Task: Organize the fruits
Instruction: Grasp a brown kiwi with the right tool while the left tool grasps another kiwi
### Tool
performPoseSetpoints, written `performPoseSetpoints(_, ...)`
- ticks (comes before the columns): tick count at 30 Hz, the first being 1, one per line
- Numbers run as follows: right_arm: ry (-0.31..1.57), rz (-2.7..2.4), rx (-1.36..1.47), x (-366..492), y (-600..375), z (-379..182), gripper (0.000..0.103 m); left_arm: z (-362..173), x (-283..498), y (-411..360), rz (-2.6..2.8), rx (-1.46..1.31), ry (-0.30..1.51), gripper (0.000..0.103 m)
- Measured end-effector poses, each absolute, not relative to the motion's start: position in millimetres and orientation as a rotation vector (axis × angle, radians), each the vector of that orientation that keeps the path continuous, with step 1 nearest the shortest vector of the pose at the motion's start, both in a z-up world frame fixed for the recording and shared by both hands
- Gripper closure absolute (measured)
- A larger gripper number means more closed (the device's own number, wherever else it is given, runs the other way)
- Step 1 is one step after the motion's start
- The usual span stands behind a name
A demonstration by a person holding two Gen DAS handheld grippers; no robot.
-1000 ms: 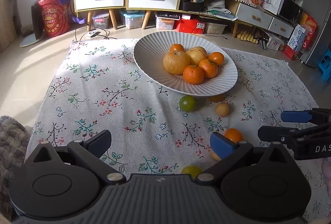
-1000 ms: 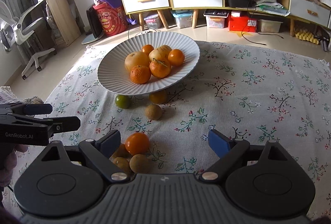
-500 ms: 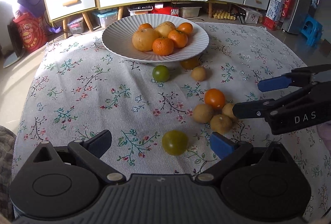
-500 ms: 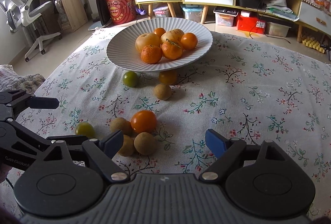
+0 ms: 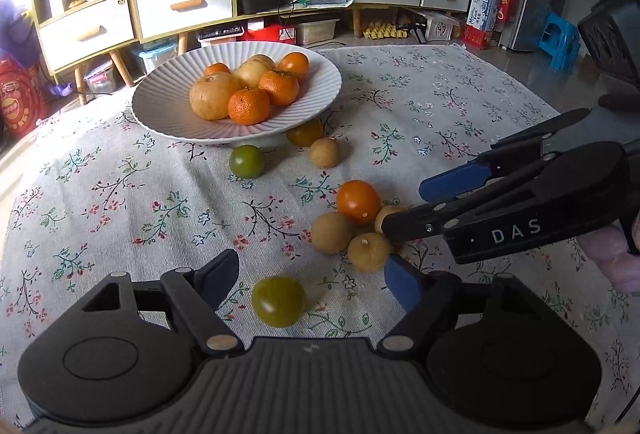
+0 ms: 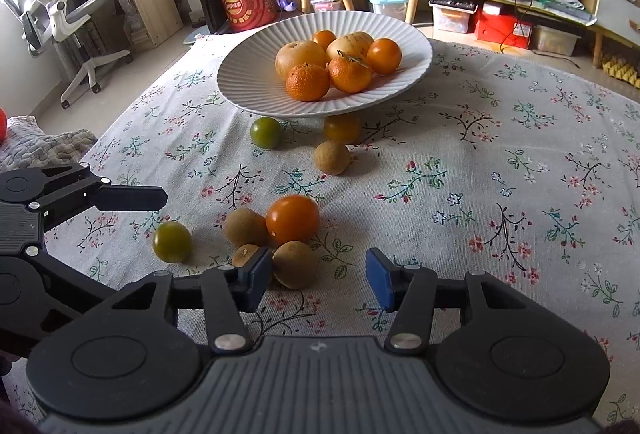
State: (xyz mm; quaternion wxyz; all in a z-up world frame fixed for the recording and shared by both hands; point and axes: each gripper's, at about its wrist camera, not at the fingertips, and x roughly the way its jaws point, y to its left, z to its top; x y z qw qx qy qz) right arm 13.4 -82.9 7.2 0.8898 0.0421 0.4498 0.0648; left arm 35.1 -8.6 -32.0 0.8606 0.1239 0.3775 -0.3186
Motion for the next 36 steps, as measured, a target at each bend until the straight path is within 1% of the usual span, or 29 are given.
performPoseSetpoints(2, 0.937, 0.145, 0.094, 14, -84, 7, 0.060, -31, 38, -10, -0.674, 0.249, 0.792, 0.038)
performPoseSetpoints(4, 0.935, 0.149, 0.086, 14, -83, 8, 0.062, -30, 40, -11, -0.683, 0.240, 0.796, 0.042)
performPoseSetpoints(7, 0.933, 0.146, 0.075, 13, -84, 11, 0.064, -29, 41, -15, -0.693, 0.233, 0.798, 0.052)
performPoseSetpoints(11, 0.937, 0.142, 0.068, 12, -87, 13, 0.064, -27, 46, -17, -0.706, 0.209, 0.808, 0.063)
performPoseSetpoints(20, 0.953, 0.132, 0.046, 10, -90, 16, 0.065, -29, 56, -26, -0.711, 0.179, 0.851, 0.079)
performPoseSetpoints(23, 0.956, 0.143, 0.050, 9, -90, 16, 0.065, -29, 59, -26, -0.713, 0.162, 0.866, 0.082)
performPoseSetpoints(30, 0.971, 0.163, 0.071, 11, -88, 13, 0.065, -30, 66, -23, -0.699, 0.126, 0.906, 0.086)
performPoseSetpoints(36, 0.974, 0.182, 0.078, 13, -83, 10, 0.066, -31, 67, -22, -0.683, 0.148, 0.908, 0.086)
